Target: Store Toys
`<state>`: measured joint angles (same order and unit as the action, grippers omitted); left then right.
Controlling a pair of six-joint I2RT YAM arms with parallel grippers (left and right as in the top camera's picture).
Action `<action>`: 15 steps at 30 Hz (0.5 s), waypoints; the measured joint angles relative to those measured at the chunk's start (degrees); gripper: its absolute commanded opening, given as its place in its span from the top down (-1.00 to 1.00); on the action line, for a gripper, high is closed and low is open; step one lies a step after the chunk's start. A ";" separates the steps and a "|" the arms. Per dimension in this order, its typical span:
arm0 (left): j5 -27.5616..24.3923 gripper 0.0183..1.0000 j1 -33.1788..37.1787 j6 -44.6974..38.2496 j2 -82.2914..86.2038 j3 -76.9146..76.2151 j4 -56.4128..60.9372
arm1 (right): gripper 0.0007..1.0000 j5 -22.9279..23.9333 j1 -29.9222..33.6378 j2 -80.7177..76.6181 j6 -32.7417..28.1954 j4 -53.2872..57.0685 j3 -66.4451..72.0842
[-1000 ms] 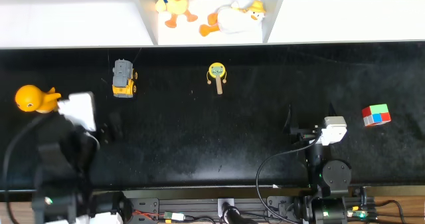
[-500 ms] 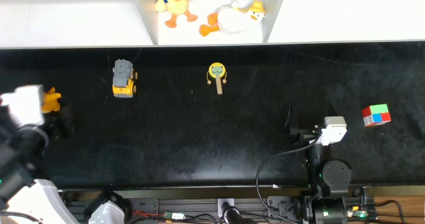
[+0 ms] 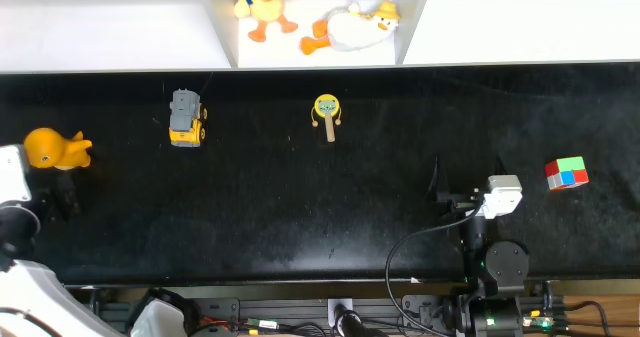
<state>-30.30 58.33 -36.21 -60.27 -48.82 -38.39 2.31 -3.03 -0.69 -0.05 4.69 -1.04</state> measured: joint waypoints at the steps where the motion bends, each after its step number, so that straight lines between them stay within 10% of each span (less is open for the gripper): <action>1: 0.26 -1.00 0.07 -0.02 -1.09 0.02 1.25 | -0.99 0.02 0.00 0.00 0.02 -0.02 0.00; 15: 1.95 -1.00 -3.69 -0.24 -15.50 -0.02 14.78 | -0.99 -0.02 0.00 0.00 0.02 -0.02 0.00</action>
<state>-28.36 54.63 -36.45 -75.77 -48.84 -23.62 2.28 -3.03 -0.69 -0.03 4.67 -1.04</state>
